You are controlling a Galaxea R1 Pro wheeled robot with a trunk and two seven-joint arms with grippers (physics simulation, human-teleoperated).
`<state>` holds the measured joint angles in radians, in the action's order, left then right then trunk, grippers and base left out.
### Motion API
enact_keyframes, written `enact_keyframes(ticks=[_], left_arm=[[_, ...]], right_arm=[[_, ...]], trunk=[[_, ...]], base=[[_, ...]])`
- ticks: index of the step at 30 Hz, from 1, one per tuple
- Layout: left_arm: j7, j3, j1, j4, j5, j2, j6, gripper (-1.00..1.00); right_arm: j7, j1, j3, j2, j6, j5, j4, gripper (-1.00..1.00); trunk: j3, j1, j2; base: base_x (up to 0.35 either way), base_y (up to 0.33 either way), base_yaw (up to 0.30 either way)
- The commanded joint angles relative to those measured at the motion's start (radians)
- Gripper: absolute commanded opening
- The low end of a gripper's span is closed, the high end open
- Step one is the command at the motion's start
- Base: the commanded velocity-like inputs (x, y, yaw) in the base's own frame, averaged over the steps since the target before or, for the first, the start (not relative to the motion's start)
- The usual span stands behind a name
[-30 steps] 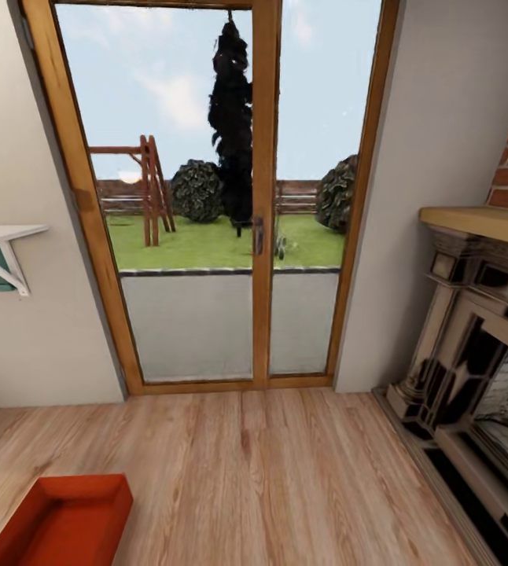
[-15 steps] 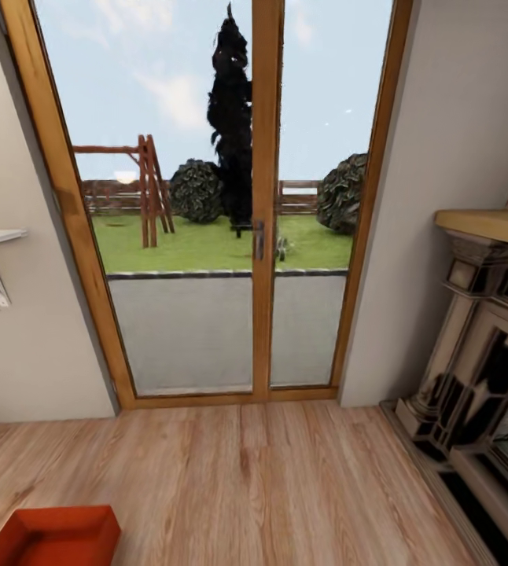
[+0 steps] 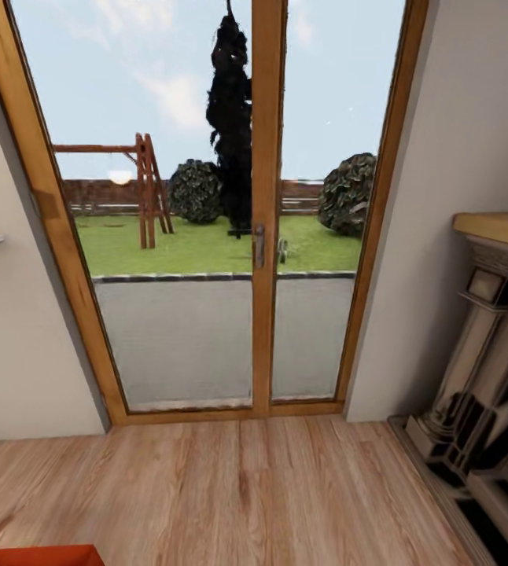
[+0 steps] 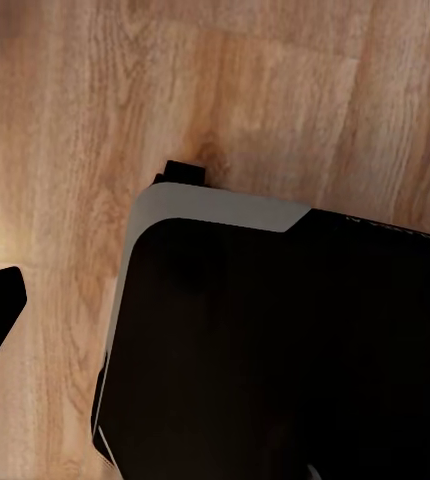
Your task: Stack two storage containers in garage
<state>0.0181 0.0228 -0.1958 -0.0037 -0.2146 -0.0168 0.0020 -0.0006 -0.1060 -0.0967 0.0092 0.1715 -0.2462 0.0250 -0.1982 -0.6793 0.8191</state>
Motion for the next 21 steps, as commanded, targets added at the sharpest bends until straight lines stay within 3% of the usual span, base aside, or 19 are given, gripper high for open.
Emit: enact_keyframes(ticks=[1, 11, 15, 21], left_arm=[[0.002, 0.002, -0.001, 0.000, -0.006, 0.000, 0.000, 1.00], [0.003, 0.002, -0.001, 0.000, -0.005, 0.000, 0.000, 1.00], [0.003, 0.002, -0.001, -0.001, -0.005, 0.000, 0.000, 1.00], [0.002, 0.002, -0.001, -0.001, -0.005, 0.000, 0.000, 1.00]], right_arm=[[0.001, -0.001, -0.008, 0.000, 0.005, 0.002, 0.003, 1.00], [0.010, -0.001, -0.008, -0.001, 0.005, 0.001, 0.003, 1.00], [0.009, -0.001, -0.008, -0.004, 0.005, 0.001, 0.003, 1.00], [0.004, -0.001, -0.008, -0.005, 0.005, 0.001, 0.003, 1.00]], trunk=[[-0.001, -0.001, 0.001], [-0.001, -0.001, 0.001], [-0.001, -0.001, 0.001], [-0.001, -0.001, 0.001]], base=[[0.333, 0.000, 0.000], [0.314, 0.000, 0.000], [0.083, 0.000, 0.065], [0.013, 0.000, 0.236]])
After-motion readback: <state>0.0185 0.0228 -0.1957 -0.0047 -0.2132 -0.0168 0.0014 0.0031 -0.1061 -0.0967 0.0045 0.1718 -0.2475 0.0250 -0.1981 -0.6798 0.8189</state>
